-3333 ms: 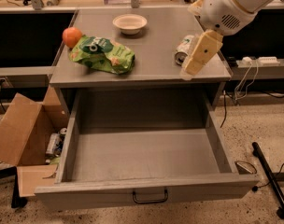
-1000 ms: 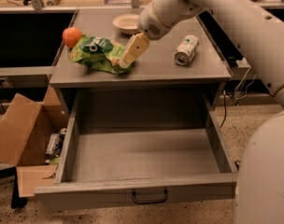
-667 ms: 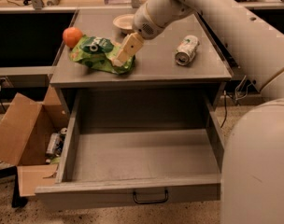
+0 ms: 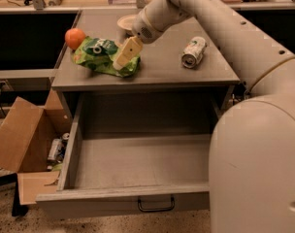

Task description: Place green rice chip bag into top drawer

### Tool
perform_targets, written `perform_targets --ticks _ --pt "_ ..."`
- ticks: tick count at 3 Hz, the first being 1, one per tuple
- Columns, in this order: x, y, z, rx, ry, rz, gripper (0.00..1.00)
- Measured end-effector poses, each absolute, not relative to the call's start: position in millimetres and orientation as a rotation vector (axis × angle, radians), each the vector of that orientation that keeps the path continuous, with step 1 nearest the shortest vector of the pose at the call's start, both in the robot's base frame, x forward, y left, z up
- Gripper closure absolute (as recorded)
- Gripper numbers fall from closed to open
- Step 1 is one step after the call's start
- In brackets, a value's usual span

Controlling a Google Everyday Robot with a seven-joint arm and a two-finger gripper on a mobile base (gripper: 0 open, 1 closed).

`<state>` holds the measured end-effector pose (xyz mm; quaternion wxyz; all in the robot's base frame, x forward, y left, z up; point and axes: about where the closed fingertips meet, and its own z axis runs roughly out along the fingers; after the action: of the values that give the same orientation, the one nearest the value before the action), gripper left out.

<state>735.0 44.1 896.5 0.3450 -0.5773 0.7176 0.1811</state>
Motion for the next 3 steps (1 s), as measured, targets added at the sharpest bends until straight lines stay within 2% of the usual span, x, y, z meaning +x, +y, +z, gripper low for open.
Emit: perform_targets --ticks 1,3 --pt "741.3 57.4 883.1 -1.518 1.891 0.502 0.0" --pt "745.5 77.9 858.8 -1.596 1.904 0.533 0.44"
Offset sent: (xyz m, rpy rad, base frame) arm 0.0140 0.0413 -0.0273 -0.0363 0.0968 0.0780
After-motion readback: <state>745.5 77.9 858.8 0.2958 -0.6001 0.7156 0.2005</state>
